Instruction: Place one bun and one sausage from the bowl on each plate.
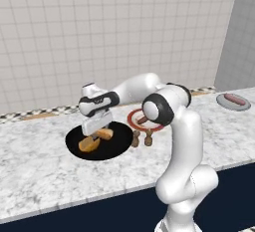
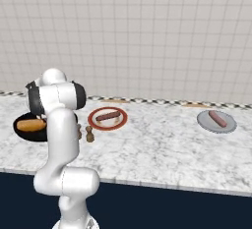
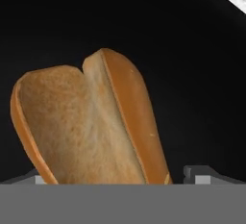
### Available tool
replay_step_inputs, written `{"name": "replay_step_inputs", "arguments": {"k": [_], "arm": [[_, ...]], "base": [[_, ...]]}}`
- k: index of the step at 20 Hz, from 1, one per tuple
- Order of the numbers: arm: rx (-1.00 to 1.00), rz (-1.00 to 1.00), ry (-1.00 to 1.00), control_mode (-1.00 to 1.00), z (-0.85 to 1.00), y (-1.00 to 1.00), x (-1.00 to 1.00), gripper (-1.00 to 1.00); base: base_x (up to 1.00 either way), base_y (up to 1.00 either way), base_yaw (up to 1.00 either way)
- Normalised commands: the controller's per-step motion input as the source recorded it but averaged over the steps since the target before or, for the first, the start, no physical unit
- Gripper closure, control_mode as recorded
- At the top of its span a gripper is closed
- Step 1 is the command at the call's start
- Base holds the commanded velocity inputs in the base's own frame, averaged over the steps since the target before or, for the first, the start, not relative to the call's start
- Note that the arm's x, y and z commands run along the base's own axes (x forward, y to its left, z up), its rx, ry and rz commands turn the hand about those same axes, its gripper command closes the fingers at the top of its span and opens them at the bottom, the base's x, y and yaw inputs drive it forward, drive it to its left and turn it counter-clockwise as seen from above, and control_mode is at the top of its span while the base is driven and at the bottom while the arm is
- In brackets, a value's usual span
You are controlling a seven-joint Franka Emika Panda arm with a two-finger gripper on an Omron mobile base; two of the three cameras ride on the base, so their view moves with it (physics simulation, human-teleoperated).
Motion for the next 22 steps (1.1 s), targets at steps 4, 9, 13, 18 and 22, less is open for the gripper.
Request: {"name": "replay_step_inputs", "arguments": {"k": [4,9,13,18,22], "arm": [[-0.01,0.03,0.0,-1.0,-0.14,0.0,0.0,1.0],[-0.01,0.0,-0.03,-1.0,-0.05,-0.03,-0.28,1.0],[0.02,-0.02,-0.28,-1.0,0.89,-0.23,-0.24,1.0],[0.08,-0.31,-0.16,-1.0,0.64,-0.97,0.01,1.0],[0.11,-0.44,-0.02,-1.0,0.39,-1.0,0.28,1.0]], "base": [[0.0,0.0,0.0],[0.0,0.0,0.0],[0.0,0.0,0.0],[0.0,0.0,0.0],[0.0,0.0,0.0]]}}
